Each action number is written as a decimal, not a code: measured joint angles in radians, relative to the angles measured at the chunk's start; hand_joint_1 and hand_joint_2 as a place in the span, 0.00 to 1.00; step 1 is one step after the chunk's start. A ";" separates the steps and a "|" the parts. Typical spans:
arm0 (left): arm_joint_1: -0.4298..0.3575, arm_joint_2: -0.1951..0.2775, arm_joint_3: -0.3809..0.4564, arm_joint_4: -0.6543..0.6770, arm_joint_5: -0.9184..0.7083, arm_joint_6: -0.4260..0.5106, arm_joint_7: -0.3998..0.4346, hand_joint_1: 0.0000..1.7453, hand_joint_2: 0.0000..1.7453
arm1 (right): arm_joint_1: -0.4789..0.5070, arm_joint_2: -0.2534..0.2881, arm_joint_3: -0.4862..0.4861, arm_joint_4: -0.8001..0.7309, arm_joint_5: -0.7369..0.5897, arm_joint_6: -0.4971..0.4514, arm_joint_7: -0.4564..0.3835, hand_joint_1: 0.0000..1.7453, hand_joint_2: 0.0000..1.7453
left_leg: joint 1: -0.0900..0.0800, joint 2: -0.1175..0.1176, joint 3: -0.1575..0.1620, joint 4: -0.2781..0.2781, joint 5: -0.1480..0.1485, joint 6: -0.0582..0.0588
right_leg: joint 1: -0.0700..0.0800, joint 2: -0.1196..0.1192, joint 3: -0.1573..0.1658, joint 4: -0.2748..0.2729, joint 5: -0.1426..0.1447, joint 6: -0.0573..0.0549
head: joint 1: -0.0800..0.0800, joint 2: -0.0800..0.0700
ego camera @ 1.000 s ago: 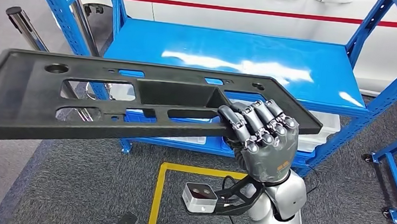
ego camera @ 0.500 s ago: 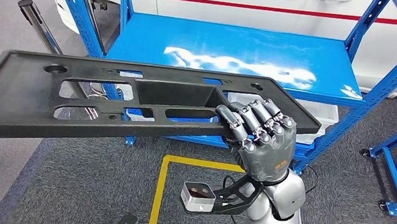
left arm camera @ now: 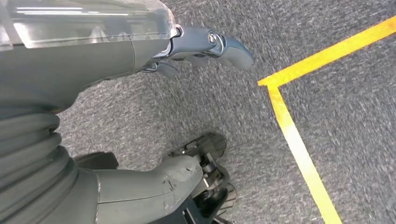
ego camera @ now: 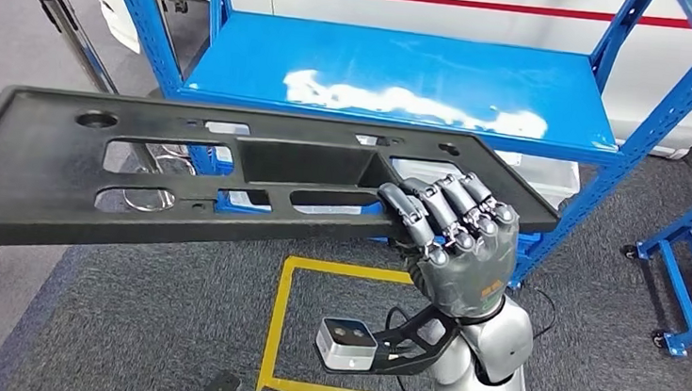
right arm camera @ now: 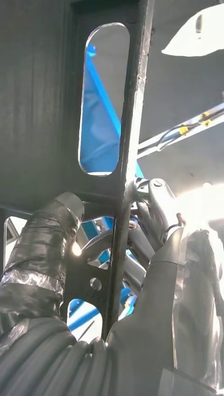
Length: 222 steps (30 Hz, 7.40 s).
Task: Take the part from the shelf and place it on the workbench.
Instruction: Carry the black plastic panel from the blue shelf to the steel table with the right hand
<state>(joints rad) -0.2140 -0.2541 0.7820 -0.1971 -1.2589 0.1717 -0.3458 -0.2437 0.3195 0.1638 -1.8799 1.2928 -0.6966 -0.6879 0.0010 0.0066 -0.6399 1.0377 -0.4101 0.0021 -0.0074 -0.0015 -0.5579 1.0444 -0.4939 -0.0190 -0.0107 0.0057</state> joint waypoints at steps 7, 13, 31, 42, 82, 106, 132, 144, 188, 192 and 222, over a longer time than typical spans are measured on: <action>0.001 0.000 0.000 0.000 -0.002 0.003 0.004 0.00 1.00 | 0.000 0.002 0.001 0.000 0.000 0.000 0.000 1.00 1.00 | 0.008 -0.002 -0.051 0.246 -0.162 -0.018 | 0.002 -0.004 -0.074 0.001 0.058 -0.021 | 0.000 0.000; -0.006 0.002 0.000 0.000 0.001 0.009 0.009 0.00 1.00 | 0.000 0.002 0.002 -0.001 0.000 0.000 0.000 1.00 1.00 | -0.007 -0.003 0.134 -0.030 -0.098 0.010 | 0.001 -0.005 -0.102 0.001 0.097 0.003 | 0.000 0.000; -0.005 0.011 0.003 0.000 0.035 0.001 0.000 0.00 1.00 | -0.030 0.008 0.035 0.029 0.017 0.000 0.024 1.00 1.00 | 0.007 0.001 -0.009 0.006 -0.001 -0.014 | -0.012 0.001 -0.011 0.009 0.002 0.003 | 0.000 0.000; -0.005 0.027 0.008 0.000 0.034 -0.003 -0.003 0.00 1.00 | -0.044 0.012 0.057 0.062 0.030 0.000 0.038 1.00 1.00 | 0.001 -0.004 0.124 -0.010 -0.093 -0.006 | -0.004 -0.004 -0.100 0.008 0.083 -0.002 | -0.001 0.000; -0.013 0.011 0.007 0.000 0.030 0.010 0.011 0.00 1.00 | -0.054 0.013 0.057 0.074 0.016 0.000 0.004 1.00 1.00 | 0.001 0.003 0.059 -0.031 -0.028 0.034 | -0.014 0.001 -0.179 0.260 -0.090 0.038 | 0.000 0.000; -0.017 0.013 0.007 0.000 0.031 0.006 0.012 0.00 1.00 | -0.063 0.017 0.057 0.079 0.025 0.000 0.005 1.00 1.00 | 0.010 -0.010 0.130 -0.028 -0.096 -0.005 | -0.009 -0.009 -0.123 0.000 0.121 0.029 | -0.001 0.000; -0.021 0.011 0.007 0.000 0.033 0.010 0.010 0.00 1.00 | -0.076 0.019 0.057 0.080 0.043 0.000 0.005 1.00 1.00 | 0.012 -0.003 0.047 0.116 -0.099 -0.029 | -0.002 -0.007 -0.091 -0.007 0.068 -0.007 | -0.002 0.000; -0.024 0.005 0.007 0.000 0.032 0.009 0.008 0.00 1.00 | -0.091 0.020 0.057 0.080 0.074 0.000 0.001 1.00 1.00 | 0.005 0.002 0.057 -0.039 -0.024 0.037 | -0.006 0.000 -0.181 0.261 -0.088 0.043 | 0.000 0.000; -0.017 0.005 0.006 0.000 0.039 0.024 -0.021 0.00 1.00 | -0.130 -0.085 0.193 0.216 0.001 0.000 0.109 1.00 1.00 | 0.013 0.000 -0.036 0.201 -0.172 -0.021 | -0.007 0.011 -0.064 0.011 0.033 -0.006 | -0.003 0.000; -0.012 0.005 0.006 0.000 0.040 0.024 -0.021 0.00 1.00 | -0.130 -0.091 0.201 0.231 -0.004 0.000 0.111 1.00 1.00 | 0.010 -0.011 -0.021 0.184 -0.125 -0.007 | 0.002 0.041 -0.067 0.011 0.038 -0.009 | -0.003 0.000; -0.001 0.010 0.006 0.000 0.049 0.027 -0.023 0.00 1.00 | -0.138 -0.101 0.209 0.256 -0.013 -0.001 0.106 1.00 1.00 | 0.010 -0.005 -0.021 0.216 -0.164 -0.009 | 0.000 0.063 -0.081 0.009 0.054 -0.009 | -0.003 0.000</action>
<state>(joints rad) -0.2154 -0.2441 0.7885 -0.1976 -1.2095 0.1987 -0.3689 -0.3821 0.2182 0.3730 -1.6236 1.2799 -0.6977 -0.5818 0.0113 0.0015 -0.6605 1.2537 -0.5743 -0.0072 -0.0072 0.0614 -0.6389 1.0534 -0.4399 -0.0282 -0.0141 0.0057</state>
